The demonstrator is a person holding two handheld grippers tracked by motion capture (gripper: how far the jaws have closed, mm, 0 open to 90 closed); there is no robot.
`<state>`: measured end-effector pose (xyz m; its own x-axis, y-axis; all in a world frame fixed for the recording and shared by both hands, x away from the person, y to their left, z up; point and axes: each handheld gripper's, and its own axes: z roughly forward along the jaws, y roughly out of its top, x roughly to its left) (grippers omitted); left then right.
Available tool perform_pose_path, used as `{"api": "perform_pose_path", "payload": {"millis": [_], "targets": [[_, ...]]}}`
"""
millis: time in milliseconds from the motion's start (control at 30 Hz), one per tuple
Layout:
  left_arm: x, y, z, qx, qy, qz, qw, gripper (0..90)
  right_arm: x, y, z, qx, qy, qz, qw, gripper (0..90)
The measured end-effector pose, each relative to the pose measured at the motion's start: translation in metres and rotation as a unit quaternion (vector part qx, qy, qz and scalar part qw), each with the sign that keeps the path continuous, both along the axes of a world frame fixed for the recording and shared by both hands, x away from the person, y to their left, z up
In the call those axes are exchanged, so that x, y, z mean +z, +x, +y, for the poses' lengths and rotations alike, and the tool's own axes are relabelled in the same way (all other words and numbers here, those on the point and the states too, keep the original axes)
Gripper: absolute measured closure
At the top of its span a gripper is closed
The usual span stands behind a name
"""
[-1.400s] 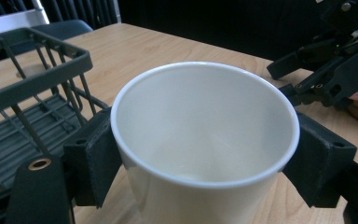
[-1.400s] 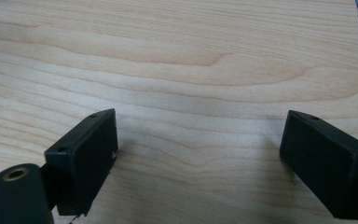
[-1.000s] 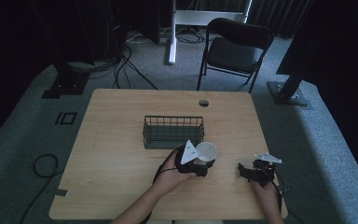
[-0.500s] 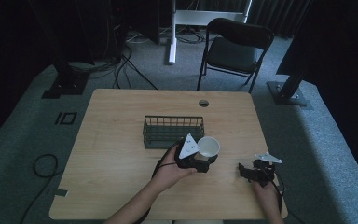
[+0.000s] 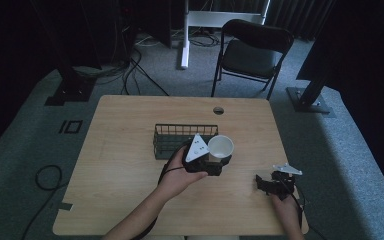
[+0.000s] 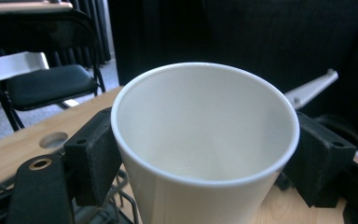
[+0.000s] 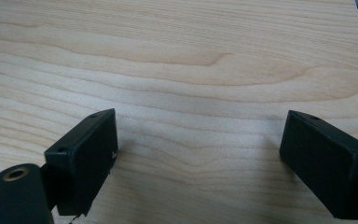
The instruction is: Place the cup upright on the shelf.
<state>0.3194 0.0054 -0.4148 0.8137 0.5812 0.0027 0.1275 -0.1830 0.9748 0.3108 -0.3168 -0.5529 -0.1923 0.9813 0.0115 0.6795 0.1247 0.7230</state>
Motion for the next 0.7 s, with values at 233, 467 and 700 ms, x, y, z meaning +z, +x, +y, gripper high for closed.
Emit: {"api": "perform_pose_path", "payload": {"millis": [233,467,700], "targets": [[0.015,0.007,0.011,0.041,-0.010,-0.020,0.9989,21.0,0.000,0.000,0.000,0.000,0.000,0.000,1.0000,10.8],[0.020,0.014,0.025,0.083,-0.011,-0.024,0.9962,21.0,0.000,0.000,0.000,0.000,0.000,0.000,1.0000,10.8],[0.022,0.022,0.043,0.140,-0.022,-0.029,0.9895,21.1,0.000,0.000,0.000,0.000,0.000,0.000,1.0000,10.8]]}}
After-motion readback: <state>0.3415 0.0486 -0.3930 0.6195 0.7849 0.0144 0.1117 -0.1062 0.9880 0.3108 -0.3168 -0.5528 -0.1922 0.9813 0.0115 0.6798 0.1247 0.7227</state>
